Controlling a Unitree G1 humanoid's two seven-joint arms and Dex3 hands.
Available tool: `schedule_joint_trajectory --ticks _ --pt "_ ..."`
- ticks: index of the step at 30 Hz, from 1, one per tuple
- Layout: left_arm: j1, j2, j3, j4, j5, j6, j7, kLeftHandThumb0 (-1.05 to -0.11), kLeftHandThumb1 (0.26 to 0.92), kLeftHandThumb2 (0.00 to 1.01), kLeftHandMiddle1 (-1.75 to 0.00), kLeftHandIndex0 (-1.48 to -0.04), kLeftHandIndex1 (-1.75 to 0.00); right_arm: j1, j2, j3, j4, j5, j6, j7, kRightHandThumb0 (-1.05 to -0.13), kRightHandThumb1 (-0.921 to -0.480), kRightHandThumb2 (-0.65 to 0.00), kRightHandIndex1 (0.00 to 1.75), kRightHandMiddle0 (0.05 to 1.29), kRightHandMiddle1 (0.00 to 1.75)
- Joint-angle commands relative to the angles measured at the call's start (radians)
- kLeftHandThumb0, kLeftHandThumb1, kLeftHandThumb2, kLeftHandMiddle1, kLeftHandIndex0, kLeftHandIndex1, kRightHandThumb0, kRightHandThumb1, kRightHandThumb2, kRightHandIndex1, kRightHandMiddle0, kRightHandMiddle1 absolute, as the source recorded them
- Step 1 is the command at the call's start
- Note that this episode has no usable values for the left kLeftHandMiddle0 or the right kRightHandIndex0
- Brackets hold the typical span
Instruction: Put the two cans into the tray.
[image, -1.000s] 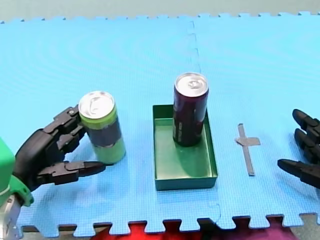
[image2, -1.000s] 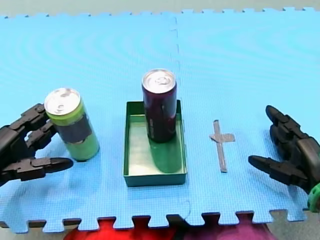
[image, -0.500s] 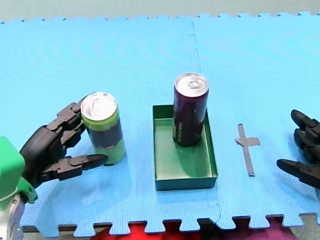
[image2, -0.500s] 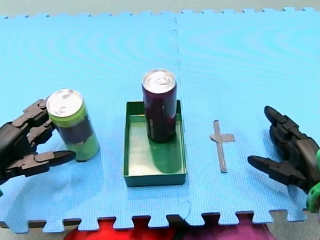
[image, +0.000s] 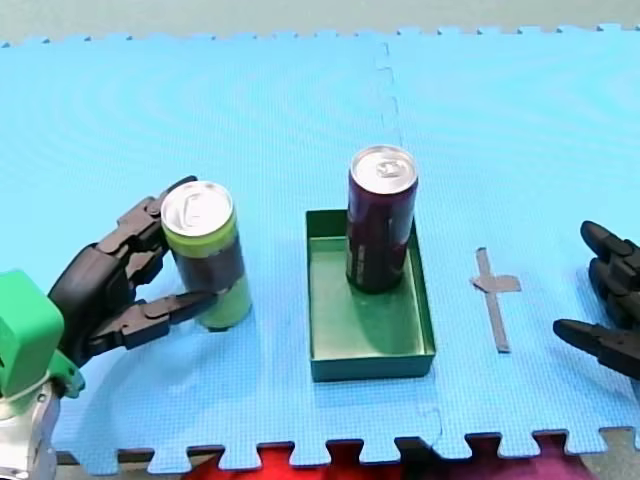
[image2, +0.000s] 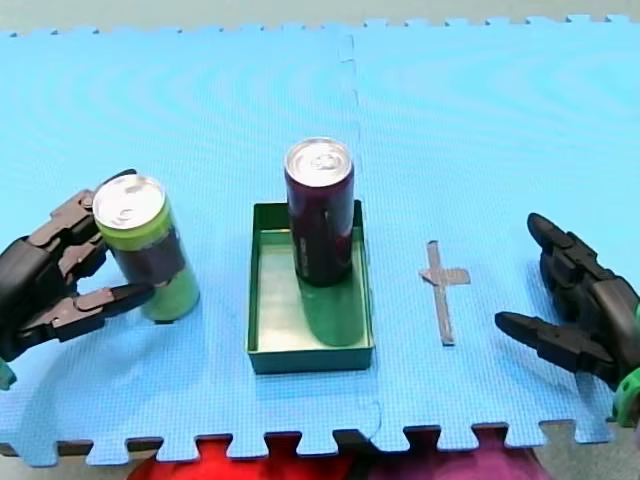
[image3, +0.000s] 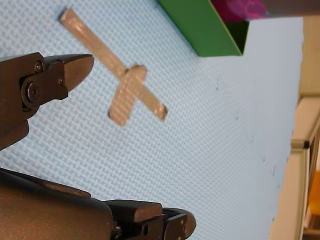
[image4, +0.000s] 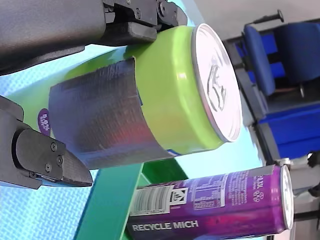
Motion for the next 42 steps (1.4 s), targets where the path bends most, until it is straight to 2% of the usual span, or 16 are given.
schedule_joint_trajectory --ticks 1,10,16,20,24,27,29,31,32,34,35,42 --pt "-0.009 0.001 0.007 0.012 -0.010 -0.004 -0.010 -1.048 0.921 0.04 -0.01 -0.21 0.00 0.007 -0.001 -0.004 0.005 0.005 0.012 0.006 -1.009 -0.850 0.000 0.01 0.18 0.00" --pt "-0.023 0.002 0.022 0.046 -0.020 -0.002 -0.035 -1.048 0.915 0.02 -0.02 -0.21 0.00 0.018 0.000 -0.014 -0.001 0.022 0.026 0.026 -1.005 -0.844 0.000 0.00 0.19 0.00" --pt "-0.027 0.004 0.016 0.051 -0.002 -0.009 -0.024 -1.048 0.916 0.02 -0.02 -0.21 0.00 0.018 0.001 -0.026 -0.005 0.040 0.044 0.044 -1.005 -0.840 0.000 0.00 0.19 0.00" --pt "-0.024 0.009 0.000 0.044 0.032 -0.015 0.010 -1.048 0.921 0.06 -0.01 -0.20 0.00 0.019 0.000 -0.026 -0.005 0.039 0.042 0.045 -1.005 -0.837 0.000 0.00 0.19 0.00" --pt "-0.023 0.009 -0.003 0.036 0.035 0.015 0.024 -1.048 0.921 0.10 -0.01 -0.20 0.00 0.021 0.000 -0.024 -0.003 0.035 0.037 0.040 -1.002 -0.835 0.000 0.00 0.19 0.00" --pt "-0.020 -0.003 0.006 0.043 0.028 0.031 0.051 -1.048 0.921 0.11 0.00 -0.19 0.00 0.022 -0.001 -0.024 0.000 0.032 0.033 0.038 -1.000 -0.833 0.000 0.00 0.20 0.00" --pt "-0.024 -0.030 0.028 0.068 0.005 0.047 0.081 -1.048 0.921 0.11 0.00 -0.19 0.00 0.023 -0.002 -0.024 0.003 0.031 0.029 0.038 -1.000 -0.833 0.000 0.00 0.20 0.00" --pt "-0.037 -0.065 0.062 0.089 -0.037 0.085 0.109 -1.048 0.863 0.06 0.00 -0.18 0.00 0.024 -0.002 -0.026 0.007 0.031 0.026 0.039 -1.002 -0.833 0.000 0.00 0.20 0.00" --pt "-0.041 -0.076 0.073 0.091 -0.052 0.099 0.118 -1.022 0.779 0.03 -0.01 -0.17 0.00 0.023 -0.003 -0.026 0.008 0.032 0.025 0.040 -1.003 -0.834 -0.001 0.00 0.20 0.00" --pt "-0.040 -0.089 0.086 0.078 -0.071 0.111 0.124 -0.905 0.666 0.01 -0.01 -0.17 0.00 0.022 -0.003 -0.028 0.012 0.033 0.024 0.041 -1.004 -0.834 -0.001 0.00 0.20 0.00" --pt "-0.039 -0.091 0.088 0.072 -0.074 0.113 0.124 -0.859 0.631 0.00 -0.01 -0.16 0.00 0.022 -0.004 -0.029 0.014 0.033 0.023 0.042 -1.005 -0.834 -0.001 0.01 0.20 0.00" --pt "-0.035 -0.098 0.099 0.057 -0.085 0.115 0.114 -0.769 0.590 0.00 0.00 -0.15 0.00 0.019 -0.008 -0.035 0.021 0.037 0.022 0.051 -1.008 -0.835 0.000 0.01 0.20 0.00"
